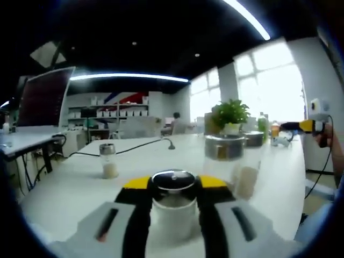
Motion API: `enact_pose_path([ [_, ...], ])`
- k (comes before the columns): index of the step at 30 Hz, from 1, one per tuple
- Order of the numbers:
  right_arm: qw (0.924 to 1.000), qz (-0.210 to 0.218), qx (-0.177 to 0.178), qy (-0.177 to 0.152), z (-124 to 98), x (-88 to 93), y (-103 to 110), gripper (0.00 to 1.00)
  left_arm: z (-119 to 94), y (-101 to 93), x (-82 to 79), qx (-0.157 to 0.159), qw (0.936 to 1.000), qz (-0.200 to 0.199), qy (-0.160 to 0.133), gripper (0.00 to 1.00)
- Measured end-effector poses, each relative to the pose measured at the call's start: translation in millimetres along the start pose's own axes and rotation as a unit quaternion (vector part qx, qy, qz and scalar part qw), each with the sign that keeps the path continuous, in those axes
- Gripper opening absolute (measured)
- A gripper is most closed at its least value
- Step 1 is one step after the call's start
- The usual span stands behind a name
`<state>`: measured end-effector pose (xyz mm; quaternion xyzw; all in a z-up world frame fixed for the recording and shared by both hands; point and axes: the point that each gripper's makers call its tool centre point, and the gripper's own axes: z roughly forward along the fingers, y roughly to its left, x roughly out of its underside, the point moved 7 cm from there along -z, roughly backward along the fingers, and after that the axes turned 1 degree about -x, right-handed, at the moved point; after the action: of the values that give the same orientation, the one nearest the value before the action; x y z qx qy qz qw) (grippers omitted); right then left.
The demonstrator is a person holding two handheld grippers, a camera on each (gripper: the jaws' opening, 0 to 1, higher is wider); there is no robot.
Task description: Rotate the seasoning bottle until the label or dispensing opening points toward the visible target arrow and the bottle remains upright within the marked orientation range
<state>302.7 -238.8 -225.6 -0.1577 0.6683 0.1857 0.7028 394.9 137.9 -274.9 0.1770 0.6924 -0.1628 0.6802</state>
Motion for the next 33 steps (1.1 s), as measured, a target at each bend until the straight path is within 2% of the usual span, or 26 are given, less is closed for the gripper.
enact_pose_path([
  [7, 1.0000, 0.000, 0.002, 0.000, -0.5, 0.0, 0.0, 0.93, 2.0, 2.8, 0.2, 0.028, 0.9996, 0.001, 0.002, 0.33],
  [12, 1.0000, 0.003, -0.005, -0.008, 0.4, -1.8, 2.8, 0.93, 3.9, 6.2, 0.1, 0.059, 0.9982, 0.004, 0.008, 0.33],
  [15, 1.0000, 0.003, 0.004, -0.006, 0.4, -1.6, 0.1, 0.95, 5.1, 7.6, 0.5, 0.077, 0.9970, 0.004, 0.006, 0.33],
  [24, 1.0000, 0.005, 0.007, 0.000, 1.4, 0.0, -2.7, 0.94, 7.4, 9.9, 0.1, 0.101, 0.9948, 0.009, 0.008, 0.33],
  [33, 0.9999, -0.003, 0.009, -0.003, 1.3, -0.9, -2.9, 0.93, 9.2, 13.8, -1.4, 0.140, 0.9900, 0.012, 0.018, 0.33],
])
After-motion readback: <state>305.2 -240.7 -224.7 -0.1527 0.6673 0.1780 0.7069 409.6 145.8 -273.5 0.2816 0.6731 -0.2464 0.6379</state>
